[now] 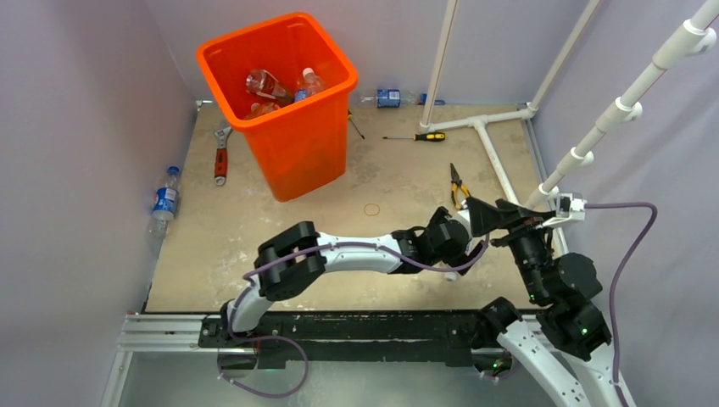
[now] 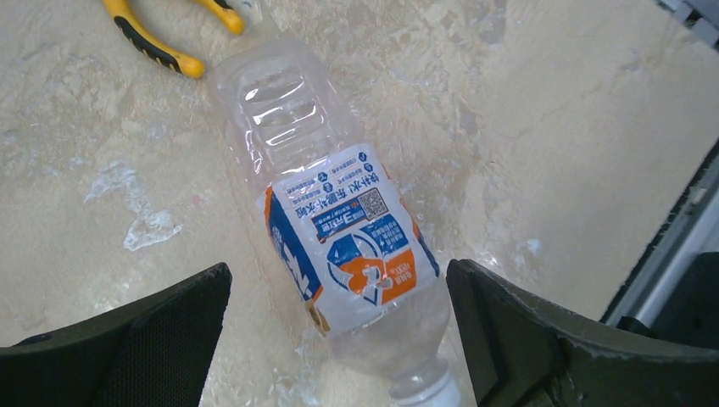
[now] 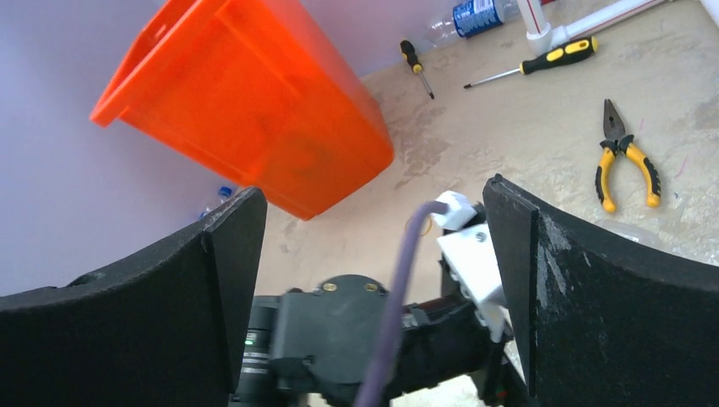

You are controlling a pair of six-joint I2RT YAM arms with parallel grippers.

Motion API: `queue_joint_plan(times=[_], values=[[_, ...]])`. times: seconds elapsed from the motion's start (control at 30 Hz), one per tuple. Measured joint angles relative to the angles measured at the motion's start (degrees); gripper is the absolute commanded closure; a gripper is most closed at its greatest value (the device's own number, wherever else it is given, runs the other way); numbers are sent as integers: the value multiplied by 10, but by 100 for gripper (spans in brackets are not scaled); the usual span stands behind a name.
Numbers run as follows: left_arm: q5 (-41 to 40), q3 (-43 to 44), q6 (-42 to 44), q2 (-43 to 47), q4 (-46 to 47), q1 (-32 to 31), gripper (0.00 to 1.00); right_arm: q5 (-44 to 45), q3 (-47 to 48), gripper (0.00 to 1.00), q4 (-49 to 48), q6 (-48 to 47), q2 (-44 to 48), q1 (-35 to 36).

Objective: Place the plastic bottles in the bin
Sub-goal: Pick up the plastic bottle from the corner of the board.

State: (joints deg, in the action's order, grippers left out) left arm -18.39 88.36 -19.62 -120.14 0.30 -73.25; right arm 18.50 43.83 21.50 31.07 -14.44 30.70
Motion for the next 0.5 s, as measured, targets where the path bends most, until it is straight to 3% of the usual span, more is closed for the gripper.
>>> queue_joint_plan(times=[0.27, 0.37, 0.5], values=[[-13, 75, -2, -85, -27, 0, 2, -2, 14, 1, 3, 4, 14, 0], [-16, 86, -1, -102, -27, 1, 11, -2, 14, 1, 4, 4, 14, 0], [-18, 83, -4, -109, -30, 3, 34, -2, 16, 1, 6, 4, 14, 0]])
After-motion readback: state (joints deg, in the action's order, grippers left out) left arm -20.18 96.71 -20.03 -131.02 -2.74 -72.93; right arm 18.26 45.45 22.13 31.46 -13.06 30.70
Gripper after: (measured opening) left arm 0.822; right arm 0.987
